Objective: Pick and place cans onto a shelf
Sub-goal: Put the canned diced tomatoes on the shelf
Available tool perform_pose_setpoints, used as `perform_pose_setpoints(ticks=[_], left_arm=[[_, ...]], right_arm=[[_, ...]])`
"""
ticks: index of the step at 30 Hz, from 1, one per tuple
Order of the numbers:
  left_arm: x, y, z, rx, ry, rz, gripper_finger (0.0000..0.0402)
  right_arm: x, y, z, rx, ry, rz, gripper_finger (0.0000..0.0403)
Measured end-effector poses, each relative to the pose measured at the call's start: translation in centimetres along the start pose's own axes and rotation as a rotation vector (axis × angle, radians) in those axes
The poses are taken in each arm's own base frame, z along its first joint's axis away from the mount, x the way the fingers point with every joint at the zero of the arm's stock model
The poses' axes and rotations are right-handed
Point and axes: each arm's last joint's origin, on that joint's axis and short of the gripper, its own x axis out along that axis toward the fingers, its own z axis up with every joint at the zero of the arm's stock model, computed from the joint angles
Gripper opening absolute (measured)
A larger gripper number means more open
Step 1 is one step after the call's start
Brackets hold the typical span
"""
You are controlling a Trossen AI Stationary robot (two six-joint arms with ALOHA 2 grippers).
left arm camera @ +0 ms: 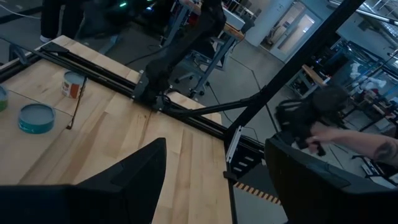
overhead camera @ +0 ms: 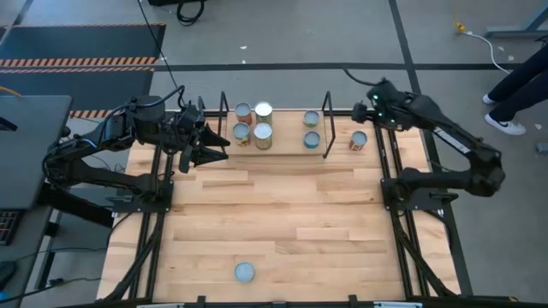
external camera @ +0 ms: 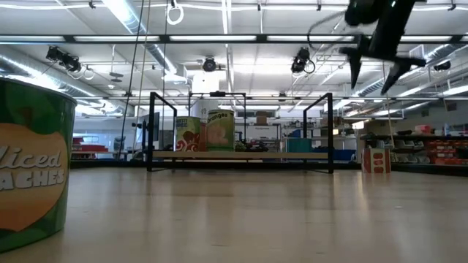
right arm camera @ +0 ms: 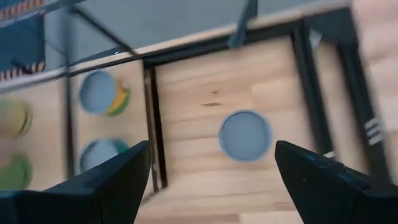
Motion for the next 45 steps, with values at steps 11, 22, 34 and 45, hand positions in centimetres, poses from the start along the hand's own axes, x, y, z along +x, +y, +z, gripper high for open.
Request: perform_pose_setpoints(ticks=[11, 22, 34, 45], left_arm=[[0.0, 0.0, 0.0, 0.0, 0.0, 0.0, 0.0275], [0.0, 0.0, 0.0, 0.0, 0.0, 0.0, 0.0275], [0.0, 0.0, 0.0, 0.0, 0.0, 0.0, 0.0275], [0.0, 0.0, 0.0, 0.0, 0.0, 0.0, 0.0275]], right_arm=[[10.2, -1.5, 2.2, 0.312, 0.296, -0.09, 0.0352], [13.0, -2.9, 2.7, 0.252, 0.367, -0.249, 0.0353], [13.6, -2.8, 2.9, 0.322, 0.397, -0.209, 0.0353], [14.6, -3.3, 1.6, 0.348, 0.364, -0.232, 0.0356]])
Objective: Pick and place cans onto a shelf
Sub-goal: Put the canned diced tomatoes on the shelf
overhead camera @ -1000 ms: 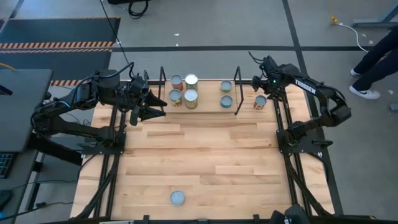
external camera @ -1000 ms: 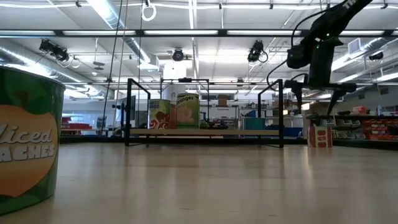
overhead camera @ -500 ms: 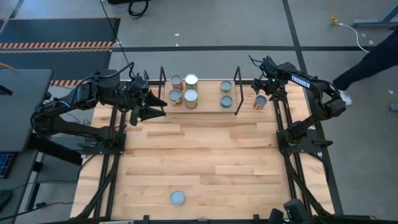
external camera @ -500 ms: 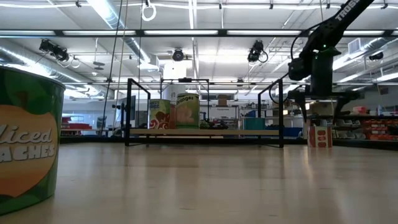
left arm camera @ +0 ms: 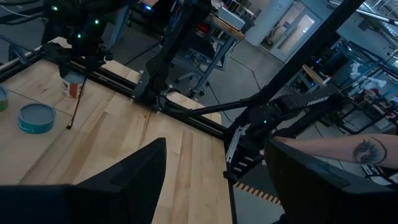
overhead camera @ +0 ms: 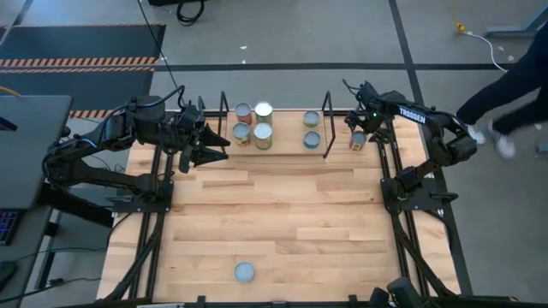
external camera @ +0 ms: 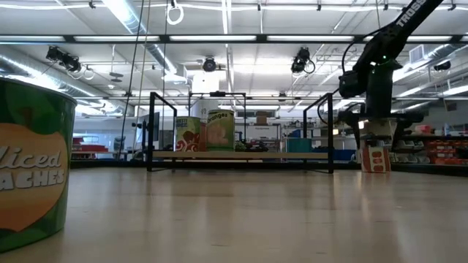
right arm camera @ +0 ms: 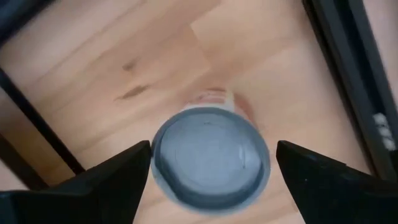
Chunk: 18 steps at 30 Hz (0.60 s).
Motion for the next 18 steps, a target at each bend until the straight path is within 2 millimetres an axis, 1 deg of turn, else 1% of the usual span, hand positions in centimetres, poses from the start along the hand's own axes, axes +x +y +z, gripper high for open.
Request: perform_pose_setpoints(ticks=[5, 9, 15, 18], left_arm=[[0.0, 0.0, 0.0, 0.0, 0.0, 0.0, 0.0275], [0.0, 0.0, 0.0, 0.0, 0.0, 0.0, 0.0275], [0.0, 0.0, 0.0, 0.0, 0.0, 0.0, 0.0275], [0.0, 0.0, 0.0, 0.0, 0.0, 0.0, 0.0275]], right_arm=[[0.8, -0.4, -0.3, 0.04, -0.012, 0.064, 0.0378], [1.0, -0.5, -0.5, 0.007, -0.018, 0.051, 0.0397], [1.0, 0.0, -1.2, -0.02, -0.028, 0.049, 0.0393], [0.7, 0.0, -1.5, -0.032, -0.04, 0.052, 0.0393]])
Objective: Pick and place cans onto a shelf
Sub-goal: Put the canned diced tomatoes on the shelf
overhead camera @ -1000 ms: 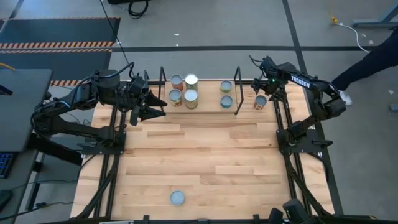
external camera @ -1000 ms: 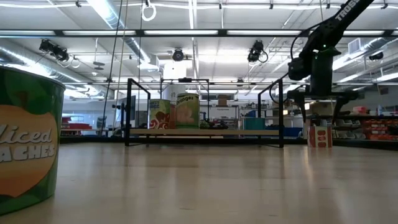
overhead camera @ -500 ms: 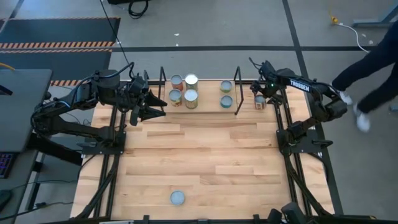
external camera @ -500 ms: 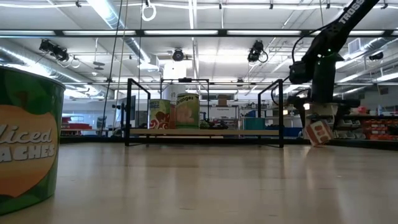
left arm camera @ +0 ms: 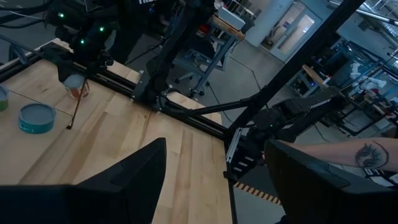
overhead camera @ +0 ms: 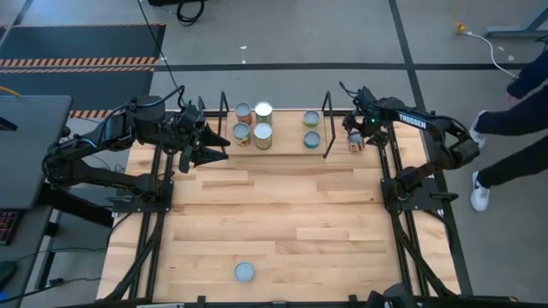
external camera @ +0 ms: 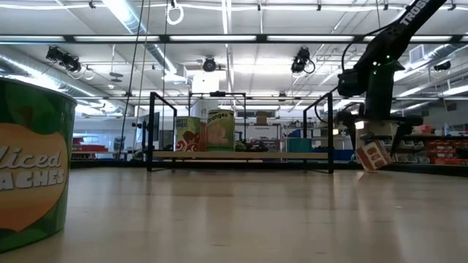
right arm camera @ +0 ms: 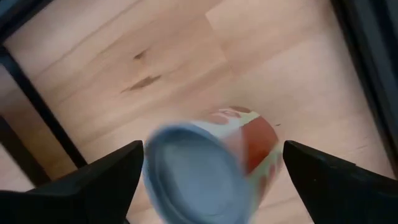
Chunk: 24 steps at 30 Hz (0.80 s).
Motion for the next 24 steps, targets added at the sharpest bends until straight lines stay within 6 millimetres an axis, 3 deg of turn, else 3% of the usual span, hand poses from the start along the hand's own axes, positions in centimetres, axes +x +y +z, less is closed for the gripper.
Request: perform_pose_setpoints(ticks=[9, 24], left_arm=[[0.0, 0.0, 0.0, 0.0, 0.0, 0.0, 0.0275], [0.0, 0.0, 0.0, 0.0, 0.0, 0.0, 0.0275]], right_arm=[[-1.6, -0.5, -0.4, -0.002, -0.046, 0.014, 0.0397], [0.8, 0.5, -0.9, -0.025, -0.002, -0.057, 0.0383]])
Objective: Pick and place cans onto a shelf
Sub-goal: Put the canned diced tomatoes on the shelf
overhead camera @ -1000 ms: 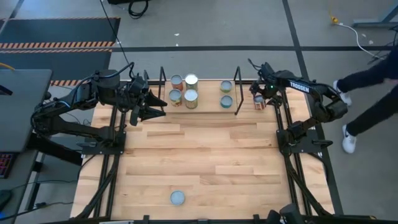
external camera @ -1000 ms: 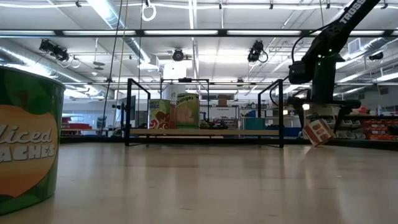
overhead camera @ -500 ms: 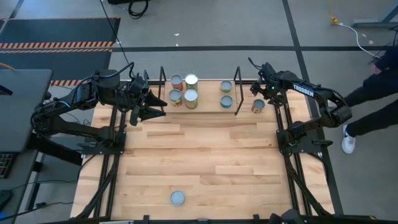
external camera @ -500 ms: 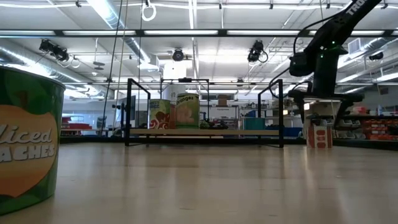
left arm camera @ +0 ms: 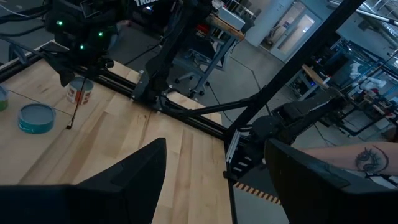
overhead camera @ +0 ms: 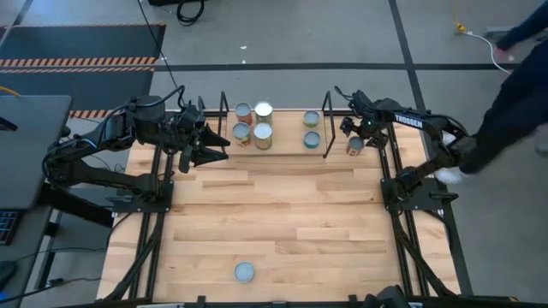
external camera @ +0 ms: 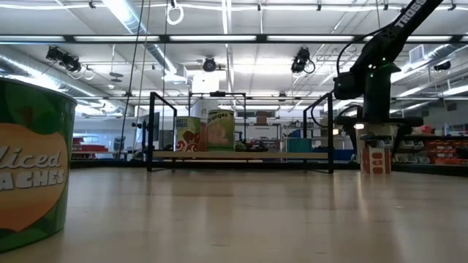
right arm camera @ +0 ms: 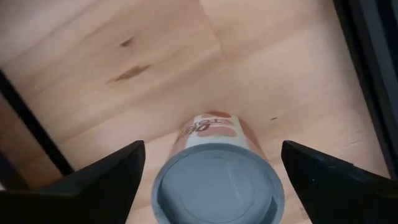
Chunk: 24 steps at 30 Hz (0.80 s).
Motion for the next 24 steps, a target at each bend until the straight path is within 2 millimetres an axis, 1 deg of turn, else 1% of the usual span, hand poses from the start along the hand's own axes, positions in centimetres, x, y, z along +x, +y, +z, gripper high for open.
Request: perform_pose_setpoints(ticks=[3, 10, 13, 17, 19, 21, 24], left_arm=[[0.0, 0.0, 0.0, 0.0, 0.0, 0.0, 0.0275], [0.0, 0.0, 0.0, 0.0, 0.0, 0.0, 0.0275], [0.0, 0.0, 0.0, 0.0, 0.0, 0.0, 0.0275], [0.0, 0.0, 0.0, 0.0, 0.0, 0.0, 0.0275], [0.0, 0.0, 0.0, 0.0, 0.0, 0.0, 0.0275], [0.0, 0.0, 0.0, 0.0, 0.0, 0.0, 0.0275], [0.0, 0.0, 0.0, 0.0, 0.0, 0.0, 0.0275]], right_arm=[[0.1, 0.1, -0.2, 0.014, 0.013, 0.004, 0.0358], [0.2, 0.2, -0.7, 0.055, 0.028, 0.019, 0.0286], [0.5, 0.0, -1.0, 0.057, 0.06, 0.017, 0.0276], [-0.1, -0.4, -1.2, 0.098, 0.069, 0.027, 0.0276], [-0.9, -0.5, -1.3, 0.144, 0.047, 0.036, 0.0274], [-2.8, 0.0, -0.9, 0.168, -0.028, 0.11, 0.0271], [-5.6, 0.6, -0.5, 0.177, -0.142, 0.165, 0.027]])
